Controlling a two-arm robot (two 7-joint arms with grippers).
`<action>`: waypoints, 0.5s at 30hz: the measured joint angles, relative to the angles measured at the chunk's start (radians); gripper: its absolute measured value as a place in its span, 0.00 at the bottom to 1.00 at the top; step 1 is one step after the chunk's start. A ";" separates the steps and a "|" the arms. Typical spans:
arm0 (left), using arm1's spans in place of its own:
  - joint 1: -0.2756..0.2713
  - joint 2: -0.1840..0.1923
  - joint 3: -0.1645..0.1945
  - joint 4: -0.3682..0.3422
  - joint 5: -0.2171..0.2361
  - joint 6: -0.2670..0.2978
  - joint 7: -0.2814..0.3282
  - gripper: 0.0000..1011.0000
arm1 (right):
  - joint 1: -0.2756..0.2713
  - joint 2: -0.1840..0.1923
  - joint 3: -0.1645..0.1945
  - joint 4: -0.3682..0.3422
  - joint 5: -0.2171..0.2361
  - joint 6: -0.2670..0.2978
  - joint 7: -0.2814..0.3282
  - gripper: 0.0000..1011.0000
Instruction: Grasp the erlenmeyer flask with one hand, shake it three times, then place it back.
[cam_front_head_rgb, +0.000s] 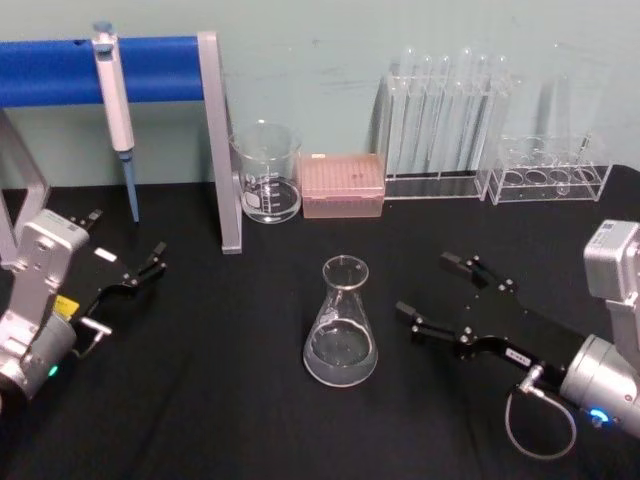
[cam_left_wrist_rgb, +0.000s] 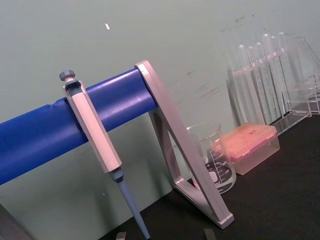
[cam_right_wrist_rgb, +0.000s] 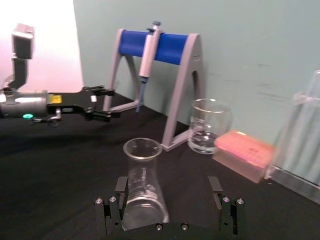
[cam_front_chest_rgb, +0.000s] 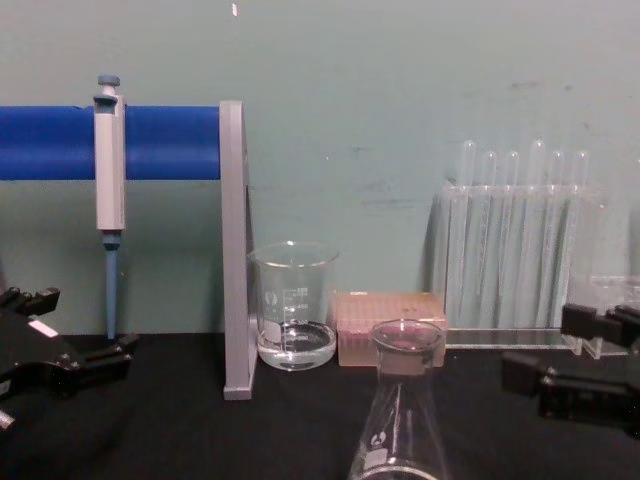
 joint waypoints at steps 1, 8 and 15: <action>0.000 0.000 0.000 0.000 0.000 0.000 0.000 0.99 | 0.003 -0.002 -0.004 0.003 0.000 0.003 0.012 0.99; 0.000 0.000 0.000 0.000 0.000 0.000 0.000 0.99 | 0.027 -0.024 -0.022 0.029 -0.014 0.019 0.060 0.99; 0.000 0.000 0.000 0.000 0.000 0.000 0.000 0.99 | 0.063 -0.060 -0.043 0.080 -0.036 0.033 0.088 0.99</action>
